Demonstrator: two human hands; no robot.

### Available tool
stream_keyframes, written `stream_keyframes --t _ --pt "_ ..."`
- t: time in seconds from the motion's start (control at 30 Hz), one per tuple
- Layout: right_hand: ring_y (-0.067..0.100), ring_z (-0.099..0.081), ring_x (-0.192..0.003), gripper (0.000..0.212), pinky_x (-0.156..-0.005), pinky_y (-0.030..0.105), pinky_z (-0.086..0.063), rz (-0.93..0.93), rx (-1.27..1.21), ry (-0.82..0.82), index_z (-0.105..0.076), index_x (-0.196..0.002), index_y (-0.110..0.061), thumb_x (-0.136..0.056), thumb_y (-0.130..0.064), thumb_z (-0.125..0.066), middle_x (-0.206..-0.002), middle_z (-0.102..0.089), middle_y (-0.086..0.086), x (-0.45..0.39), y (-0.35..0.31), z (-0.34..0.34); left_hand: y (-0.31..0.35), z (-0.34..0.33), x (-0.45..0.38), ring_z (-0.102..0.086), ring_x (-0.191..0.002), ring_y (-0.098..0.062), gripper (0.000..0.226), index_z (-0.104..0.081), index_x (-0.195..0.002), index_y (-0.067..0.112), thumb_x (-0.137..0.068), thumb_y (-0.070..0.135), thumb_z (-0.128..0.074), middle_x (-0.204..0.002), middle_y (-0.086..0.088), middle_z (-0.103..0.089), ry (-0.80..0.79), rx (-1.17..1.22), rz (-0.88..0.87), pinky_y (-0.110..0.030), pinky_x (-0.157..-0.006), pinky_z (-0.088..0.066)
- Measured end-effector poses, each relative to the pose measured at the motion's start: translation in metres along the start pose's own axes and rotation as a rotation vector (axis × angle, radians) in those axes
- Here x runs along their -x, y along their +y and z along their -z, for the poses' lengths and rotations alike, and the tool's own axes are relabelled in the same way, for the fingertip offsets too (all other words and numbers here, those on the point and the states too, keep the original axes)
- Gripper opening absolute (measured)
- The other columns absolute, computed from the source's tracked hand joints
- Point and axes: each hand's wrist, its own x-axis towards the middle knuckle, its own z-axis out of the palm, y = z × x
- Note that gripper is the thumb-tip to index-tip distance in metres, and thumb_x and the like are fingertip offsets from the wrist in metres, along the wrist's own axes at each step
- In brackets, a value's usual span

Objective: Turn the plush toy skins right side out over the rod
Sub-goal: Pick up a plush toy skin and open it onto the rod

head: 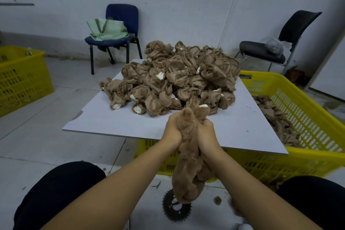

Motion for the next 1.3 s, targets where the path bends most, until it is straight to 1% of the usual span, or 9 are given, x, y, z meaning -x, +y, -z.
stream_keyframes --t 0.07,0.17,0.3,0.43,0.63,0.83,1.03,1.2,1.3 --pt "0.026 -0.074 -0.081 0.031 -0.069 0.035 -0.06 0.027 -0.052 -0.043 -0.071 -0.096 0.0 -0.099 -0.029 -0.061 -0.084 -0.075 0.013 -0.001 -0.009 -0.002 0.004 -0.001 -0.009 -0.043 -0.07 -0.025 0.038 -0.05 -0.066 0.01 -0.103 0.004 -0.043 -0.066 -0.01 -0.045 0.11 0.097 0.014 -0.037 -0.071 -0.042" --pt "0.024 -0.075 -0.082 0.036 -0.071 0.037 -0.061 0.072 -0.069 -0.077 -0.071 -0.095 0.001 -0.098 -0.034 -0.063 -0.086 -0.076 0.014 -0.008 -0.025 -0.005 0.014 0.003 -0.016 -0.043 -0.076 -0.027 0.019 -0.055 -0.087 0.003 -0.102 0.002 -0.044 -0.076 -0.014 -0.047 0.134 0.064 -0.098 -0.035 -0.066 -0.045" --pt "0.027 -0.065 -0.08 0.028 -0.061 0.03 -0.052 0.101 0.192 0.009 -0.063 -0.082 0.0 -0.102 -0.016 -0.052 -0.075 -0.065 0.011 -0.011 -0.008 -0.004 -0.006 0.007 -0.005 -0.061 -0.107 -0.023 0.024 -0.059 -0.118 0.018 -0.1 0.005 -0.05 -0.118 -0.006 -0.064 0.056 -0.561 -0.171 -0.04 -0.097 -0.05" --pt "0.026 -0.06 -0.082 0.029 -0.069 0.038 -0.05 0.107 0.35 0.039 -0.062 -0.089 0.004 -0.103 -0.014 -0.043 -0.084 -0.064 0.014 -0.01 0.013 0.005 -0.006 0.0 0.004 -0.062 -0.104 -0.028 0.029 -0.056 -0.096 0.021 -0.105 0.041 -0.036 -0.111 -0.006 -0.067 0.04 -0.825 0.002 -0.037 -0.084 -0.047" --pt "0.016 -0.061 -0.077 0.029 -0.06 0.028 -0.05 0.197 0.166 0.008 -0.065 -0.094 0.006 -0.102 -0.013 -0.044 -0.082 -0.064 0.01 -0.02 -0.014 -0.004 0.024 0.009 -0.003 -0.06 -0.072 -0.019 0.016 -0.051 -0.088 0.017 -0.101 0.024 -0.045 -0.08 0.0 -0.062 0.172 -0.722 -0.52 -0.049 -0.063 -0.051" --pt "0.024 -0.061 -0.089 0.024 -0.067 0.028 -0.042 0.127 0.681 0.008 -0.057 -0.091 -0.007 -0.105 -0.015 -0.039 -0.092 -0.062 0.009 -0.014 0.026 0.001 -0.009 -0.003 -0.002 -0.064 -0.106 -0.028 0.031 -0.061 -0.095 0.016 -0.106 0.029 -0.036 -0.114 -0.008 -0.068 0.02 -1.167 0.074 -0.033 -0.079 -0.046" --pt "0.012 -0.05 -0.07 0.031 -0.055 0.025 -0.037 0.257 0.503 0.045 -0.052 -0.071 -0.011 -0.101 -0.009 -0.043 -0.07 -0.054 0.001 -0.032 -0.007 0.0 0.015 0.003 -0.009 -0.062 -0.09 -0.025 0.029 -0.054 -0.084 0.021 -0.106 0.032 -0.038 -0.092 -0.002 -0.065 0.169 -0.902 -0.237 -0.035 -0.069 -0.043" --pt "0.029 -0.062 -0.093 0.023 -0.076 0.036 -0.048 0.126 0.776 -0.015 -0.058 -0.094 -0.007 -0.104 -0.019 -0.042 -0.084 -0.058 0.006 -0.022 0.021 -0.006 -0.003 0.001 -0.009 -0.065 -0.102 -0.029 0.03 -0.061 -0.094 0.015 -0.107 0.028 -0.038 -0.109 -0.009 -0.069 -0.001 -1.228 -0.016 -0.033 -0.074 -0.044" --pt "0.032 -0.063 -0.093 0.024 -0.081 0.041 -0.052 0.195 0.795 -0.01 -0.061 -0.101 -0.01 -0.104 -0.027 -0.044 -0.097 -0.063 0.011 -0.018 0.011 -0.004 -0.002 0.009 -0.008 -0.063 -0.103 -0.027 0.025 -0.063 -0.103 0.011 -0.106 0.024 -0.042 -0.111 -0.01 -0.067 0.006 -1.099 -0.134 -0.037 -0.081 -0.049"
